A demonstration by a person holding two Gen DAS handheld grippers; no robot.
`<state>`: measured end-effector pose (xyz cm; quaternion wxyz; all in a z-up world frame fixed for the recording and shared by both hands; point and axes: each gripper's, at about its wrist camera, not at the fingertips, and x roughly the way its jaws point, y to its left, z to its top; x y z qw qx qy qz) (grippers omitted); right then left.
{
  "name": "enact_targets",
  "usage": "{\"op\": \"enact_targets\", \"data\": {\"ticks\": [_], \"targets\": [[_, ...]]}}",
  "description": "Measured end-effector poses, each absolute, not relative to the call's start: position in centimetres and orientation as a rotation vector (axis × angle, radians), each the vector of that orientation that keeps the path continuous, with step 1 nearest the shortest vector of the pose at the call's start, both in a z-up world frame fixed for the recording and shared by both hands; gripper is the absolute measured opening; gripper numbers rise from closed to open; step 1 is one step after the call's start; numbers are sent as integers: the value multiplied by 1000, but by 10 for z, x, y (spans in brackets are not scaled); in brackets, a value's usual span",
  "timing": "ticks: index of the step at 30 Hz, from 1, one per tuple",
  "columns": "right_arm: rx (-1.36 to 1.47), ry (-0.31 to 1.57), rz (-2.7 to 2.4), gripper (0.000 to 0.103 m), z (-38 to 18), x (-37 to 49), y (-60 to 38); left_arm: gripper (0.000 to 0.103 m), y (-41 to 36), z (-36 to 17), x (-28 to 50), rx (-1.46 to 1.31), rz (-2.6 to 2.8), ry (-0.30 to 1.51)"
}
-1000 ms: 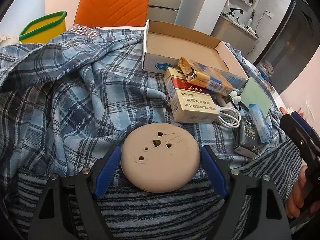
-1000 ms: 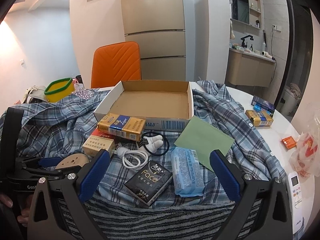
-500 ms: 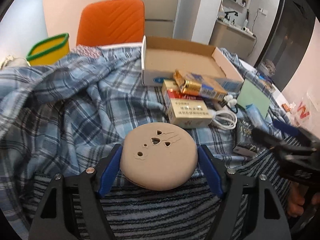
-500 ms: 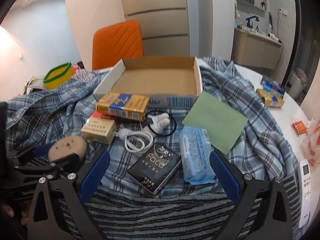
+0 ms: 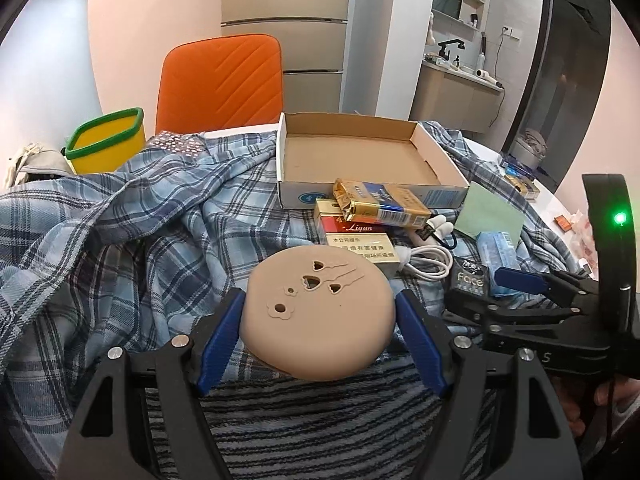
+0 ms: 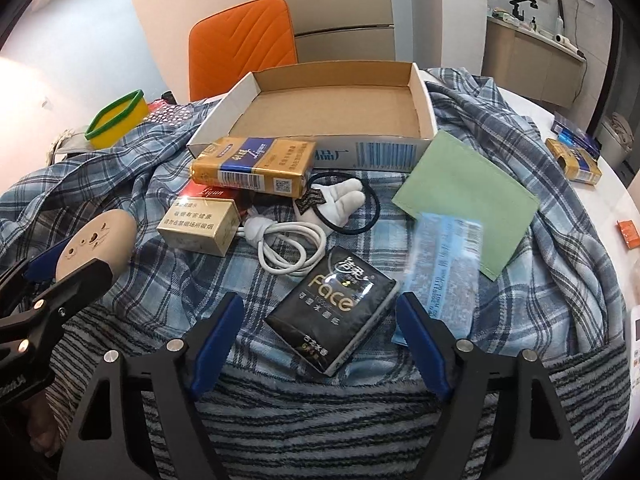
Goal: Organize soft objects
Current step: 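Close the right tool on the black Face tissue pack while left holds disc, then lift the disc with left tool while right tool lifts the Face pack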
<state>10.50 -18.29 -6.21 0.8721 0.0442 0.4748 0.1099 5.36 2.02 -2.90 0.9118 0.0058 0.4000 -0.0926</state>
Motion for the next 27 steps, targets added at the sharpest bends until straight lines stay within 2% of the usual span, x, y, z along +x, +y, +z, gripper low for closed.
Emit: {"op": "enact_targets", "data": {"ticks": [4, 13, 17, 27], "targets": [[102, 1011, 250, 73, -62, 110, -177, 75, 19, -26, 51, 12, -192, 816], [54, 1042, 126, 73, -69, 117, -173, 76, 24, -23, 47, -16, -191, 803], [152, 1081, 68, 72, -75, 118, -191, 76, 28, -22, 45, -17, -172, 799], [87, 1058, 67, 55, -74, 117, -178, 76, 31, -24, 41, -23, -159, 806]]}}
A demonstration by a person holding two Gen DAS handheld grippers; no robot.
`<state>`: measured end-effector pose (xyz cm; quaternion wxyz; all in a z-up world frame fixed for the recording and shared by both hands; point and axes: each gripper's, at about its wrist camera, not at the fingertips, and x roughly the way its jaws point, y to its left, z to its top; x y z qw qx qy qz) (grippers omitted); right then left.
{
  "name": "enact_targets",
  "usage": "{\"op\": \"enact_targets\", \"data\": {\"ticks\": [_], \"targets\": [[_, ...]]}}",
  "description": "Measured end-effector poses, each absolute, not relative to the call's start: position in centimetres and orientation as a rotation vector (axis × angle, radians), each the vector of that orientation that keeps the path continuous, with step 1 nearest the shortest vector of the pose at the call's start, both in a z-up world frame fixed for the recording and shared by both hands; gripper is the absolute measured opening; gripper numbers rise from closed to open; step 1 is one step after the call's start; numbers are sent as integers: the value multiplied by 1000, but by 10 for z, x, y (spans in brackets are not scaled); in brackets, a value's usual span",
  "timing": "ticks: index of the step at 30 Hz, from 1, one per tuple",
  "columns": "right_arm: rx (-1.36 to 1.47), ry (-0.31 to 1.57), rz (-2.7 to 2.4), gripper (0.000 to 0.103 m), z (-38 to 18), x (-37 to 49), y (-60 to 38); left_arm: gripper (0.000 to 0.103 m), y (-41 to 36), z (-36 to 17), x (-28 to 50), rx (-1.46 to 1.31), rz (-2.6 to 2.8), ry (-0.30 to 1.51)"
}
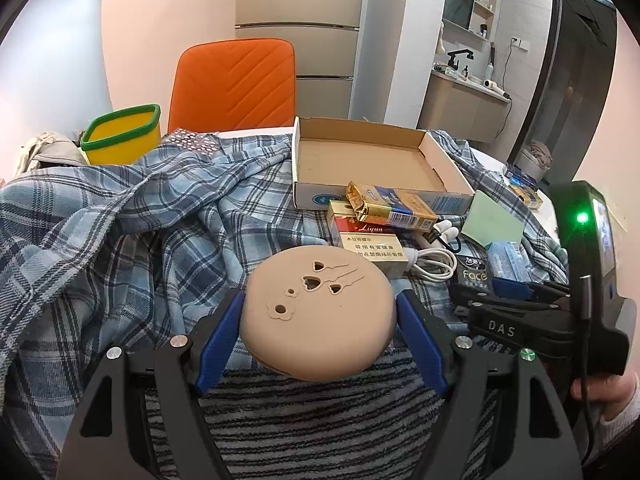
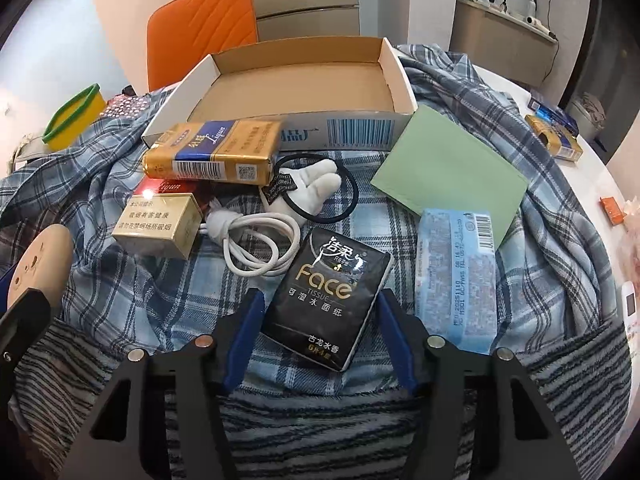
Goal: Organize soft objects
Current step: 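Lift the disc with left tool while right tool lifts the Face pack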
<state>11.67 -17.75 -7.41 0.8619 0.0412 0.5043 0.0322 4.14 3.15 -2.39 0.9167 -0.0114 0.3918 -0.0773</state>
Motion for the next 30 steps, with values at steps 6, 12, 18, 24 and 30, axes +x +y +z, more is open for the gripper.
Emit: {"op": "enact_targets", "data": {"ticks": [6, 12, 18, 24, 30], "targets": [[64, 999, 101, 53, -63, 102, -181, 76, 32, -12, 35, -1, -122, 779], [53, 899, 148, 49, -43, 83, -188, 76, 30, -3, 33, 15, -110, 753], [39, 811, 171, 49, -22, 70, -197, 76, 21, 7, 31, 16, -124, 709], [12, 694, 190, 49, 1, 63, -207, 76, 9, 22, 31, 38, -152, 641], [-32, 570, 202, 49, 31, 60, -210, 76, 0, 41, 35, 26, -179, 544]]}}
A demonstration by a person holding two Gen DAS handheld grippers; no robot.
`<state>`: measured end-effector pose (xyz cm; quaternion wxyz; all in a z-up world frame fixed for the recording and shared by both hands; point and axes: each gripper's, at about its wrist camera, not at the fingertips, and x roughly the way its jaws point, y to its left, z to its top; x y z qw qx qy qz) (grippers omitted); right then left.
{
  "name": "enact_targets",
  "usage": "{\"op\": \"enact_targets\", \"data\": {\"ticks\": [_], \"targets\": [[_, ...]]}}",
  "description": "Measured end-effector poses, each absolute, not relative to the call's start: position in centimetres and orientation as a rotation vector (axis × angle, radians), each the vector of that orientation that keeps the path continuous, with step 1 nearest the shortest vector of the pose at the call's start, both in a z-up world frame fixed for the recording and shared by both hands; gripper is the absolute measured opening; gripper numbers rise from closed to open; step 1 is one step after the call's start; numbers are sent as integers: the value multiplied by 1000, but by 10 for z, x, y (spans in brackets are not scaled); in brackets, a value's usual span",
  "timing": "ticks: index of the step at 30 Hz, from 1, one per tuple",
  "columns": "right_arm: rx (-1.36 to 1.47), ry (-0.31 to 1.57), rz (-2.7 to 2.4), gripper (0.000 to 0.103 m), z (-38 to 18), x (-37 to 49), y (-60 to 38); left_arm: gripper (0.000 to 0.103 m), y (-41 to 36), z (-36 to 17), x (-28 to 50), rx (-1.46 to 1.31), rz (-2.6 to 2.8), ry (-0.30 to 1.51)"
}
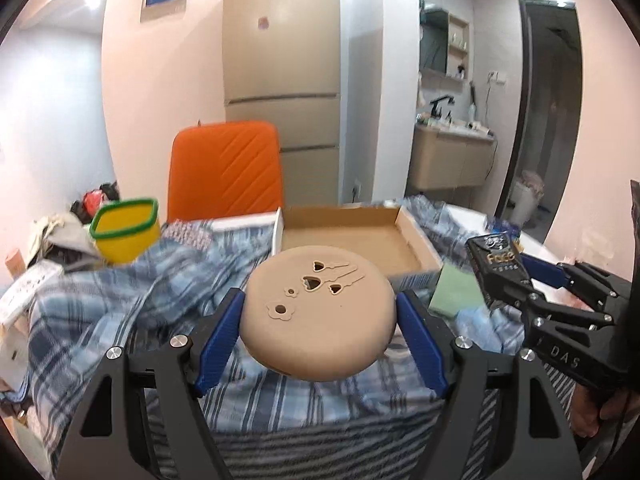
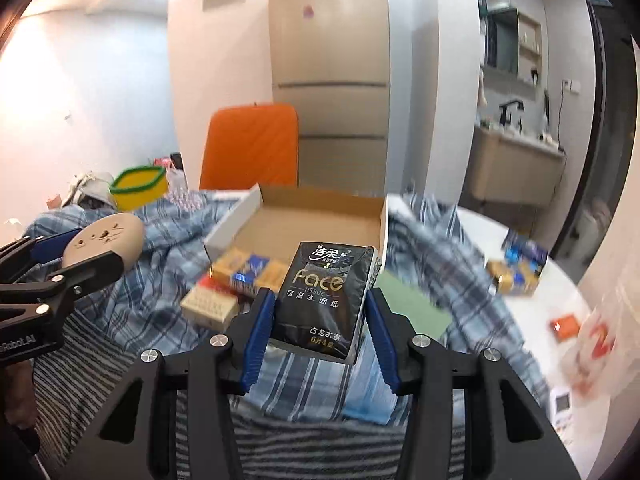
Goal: Organize soft objects
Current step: 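Lift the disc with left tool while right tool lifts the Face pack, then lower the disc into the box with left tool while right drops Face pack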
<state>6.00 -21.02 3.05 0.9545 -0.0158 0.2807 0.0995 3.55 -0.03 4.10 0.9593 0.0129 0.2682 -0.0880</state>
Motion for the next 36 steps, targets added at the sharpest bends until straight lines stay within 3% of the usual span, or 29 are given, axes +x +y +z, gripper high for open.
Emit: {"op": "enact_targets", "data": {"ticks": [25, 36], "targets": [[4, 227, 170, 49, 141, 94, -225, 76, -22, 130, 71, 22, -111, 225], [43, 203, 155, 49, 160, 126, -230, 76, -19, 140, 118, -24, -118, 244]]}}
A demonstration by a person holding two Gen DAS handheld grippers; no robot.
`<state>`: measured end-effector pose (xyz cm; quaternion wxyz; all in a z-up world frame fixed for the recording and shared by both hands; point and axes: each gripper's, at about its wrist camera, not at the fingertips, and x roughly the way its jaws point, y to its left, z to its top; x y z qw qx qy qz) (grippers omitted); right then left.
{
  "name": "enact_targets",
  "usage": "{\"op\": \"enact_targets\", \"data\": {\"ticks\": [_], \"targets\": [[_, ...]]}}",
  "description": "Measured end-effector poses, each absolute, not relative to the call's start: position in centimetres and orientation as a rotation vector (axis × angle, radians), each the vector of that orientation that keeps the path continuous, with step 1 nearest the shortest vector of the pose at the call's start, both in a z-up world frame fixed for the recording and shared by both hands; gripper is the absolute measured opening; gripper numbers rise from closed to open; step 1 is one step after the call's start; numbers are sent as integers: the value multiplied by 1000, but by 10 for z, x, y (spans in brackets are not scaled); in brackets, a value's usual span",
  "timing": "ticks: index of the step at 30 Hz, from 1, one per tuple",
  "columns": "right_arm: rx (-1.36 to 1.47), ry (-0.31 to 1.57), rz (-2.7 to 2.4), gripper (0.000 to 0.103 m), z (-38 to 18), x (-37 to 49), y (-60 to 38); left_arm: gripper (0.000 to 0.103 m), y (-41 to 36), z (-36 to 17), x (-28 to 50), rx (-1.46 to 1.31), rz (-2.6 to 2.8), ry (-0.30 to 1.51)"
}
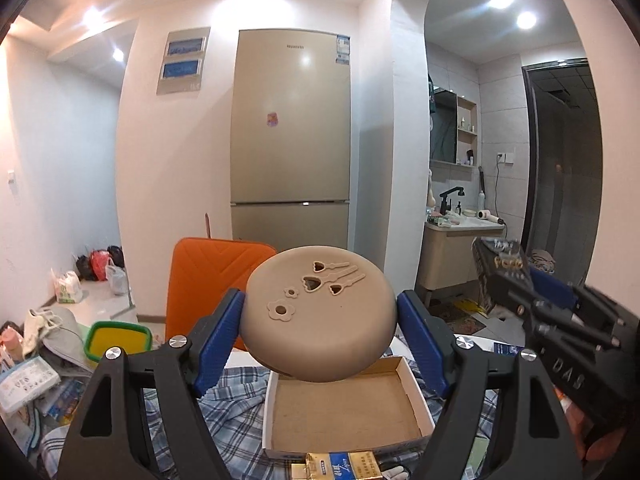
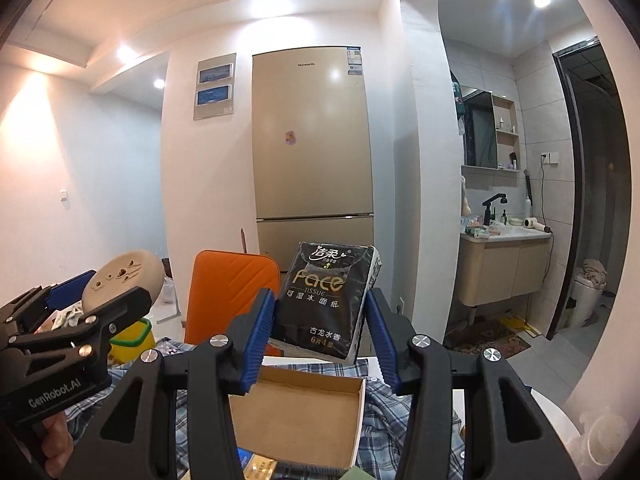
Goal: Organize soft objects
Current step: 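Lower the disc into the box with left tool while right drops Face pack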
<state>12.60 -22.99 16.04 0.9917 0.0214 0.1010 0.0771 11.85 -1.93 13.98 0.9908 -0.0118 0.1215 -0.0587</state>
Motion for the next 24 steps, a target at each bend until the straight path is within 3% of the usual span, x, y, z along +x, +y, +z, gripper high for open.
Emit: {"op": "enact_targets", "data": {"ticks": [24], "targets": [[18, 622, 180, 49, 24, 244, -213, 78, -35, 32, 211, 58, -92, 634]]}}
